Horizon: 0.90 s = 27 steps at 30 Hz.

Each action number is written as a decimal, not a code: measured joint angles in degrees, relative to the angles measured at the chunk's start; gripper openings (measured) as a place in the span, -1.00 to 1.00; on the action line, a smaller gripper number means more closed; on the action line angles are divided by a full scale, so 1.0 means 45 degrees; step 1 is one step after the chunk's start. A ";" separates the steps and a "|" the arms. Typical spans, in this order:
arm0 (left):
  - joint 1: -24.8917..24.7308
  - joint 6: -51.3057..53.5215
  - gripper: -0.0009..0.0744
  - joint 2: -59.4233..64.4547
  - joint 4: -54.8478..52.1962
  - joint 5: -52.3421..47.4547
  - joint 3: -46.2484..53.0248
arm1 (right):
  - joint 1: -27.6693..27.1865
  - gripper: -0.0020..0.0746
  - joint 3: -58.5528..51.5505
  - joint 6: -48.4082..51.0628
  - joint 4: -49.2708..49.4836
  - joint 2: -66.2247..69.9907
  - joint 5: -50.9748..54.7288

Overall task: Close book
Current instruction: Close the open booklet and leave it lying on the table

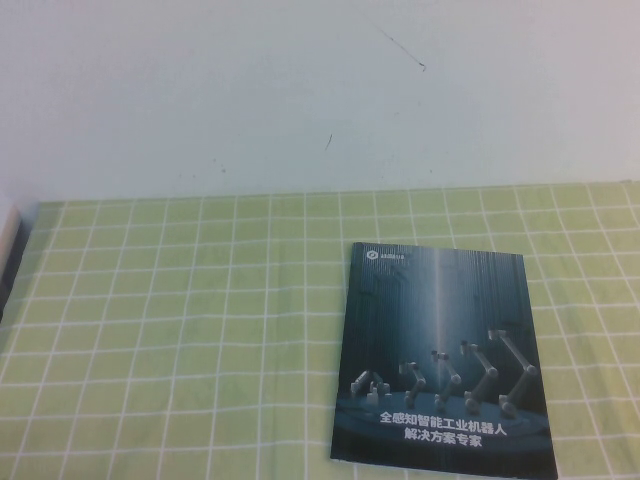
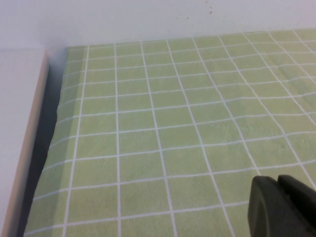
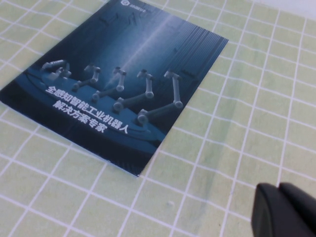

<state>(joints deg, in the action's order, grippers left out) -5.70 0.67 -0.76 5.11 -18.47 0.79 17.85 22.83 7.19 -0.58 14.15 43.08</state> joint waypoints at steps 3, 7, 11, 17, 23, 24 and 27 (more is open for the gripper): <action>0.0000 0.0000 -0.98 0.0000 0.0025 0.0000 0.0000 | 0.0000 -0.96 0.0000 0.0000 0.0000 0.0000 0.0000; 0.0000 0.0000 -0.98 0.0000 0.0049 0.0000 0.0000 | 0.0000 -0.96 -0.0010 0.0000 0.0000 0.0000 0.0000; 0.0000 0.0000 -0.98 0.0000 0.0049 0.0000 0.0000 | 0.0000 -0.96 -0.0010 0.0000 0.0000 0.0000 0.0000; 0.0000 0.0000 -0.98 0.0000 0.0046 0.0000 0.0000 | 0.0000 -0.96 -0.0167 0.0000 -0.0150 -0.1085 -0.0218; 0.0000 -0.0008 -0.98 0.0000 0.0027 0.0000 0.0000 | -0.1179 -0.96 -0.1633 0.0000 -0.0796 -0.2872 -0.1989; 0.0000 -0.0008 -0.98 0.0000 0.0027 0.0000 0.0000 | -0.1451 -0.96 -0.2118 -0.0036 -0.0877 -0.3061 -0.2405; 0.0000 -0.0008 -0.98 0.0000 0.0027 0.0000 0.0000 | -0.2521 -0.96 -0.3263 -0.0359 -0.1049 -0.3282 -0.3470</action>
<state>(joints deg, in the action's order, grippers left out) -5.70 0.63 -0.76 5.23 -18.47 0.79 6.51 8.14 5.58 -5.30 -0.62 27.46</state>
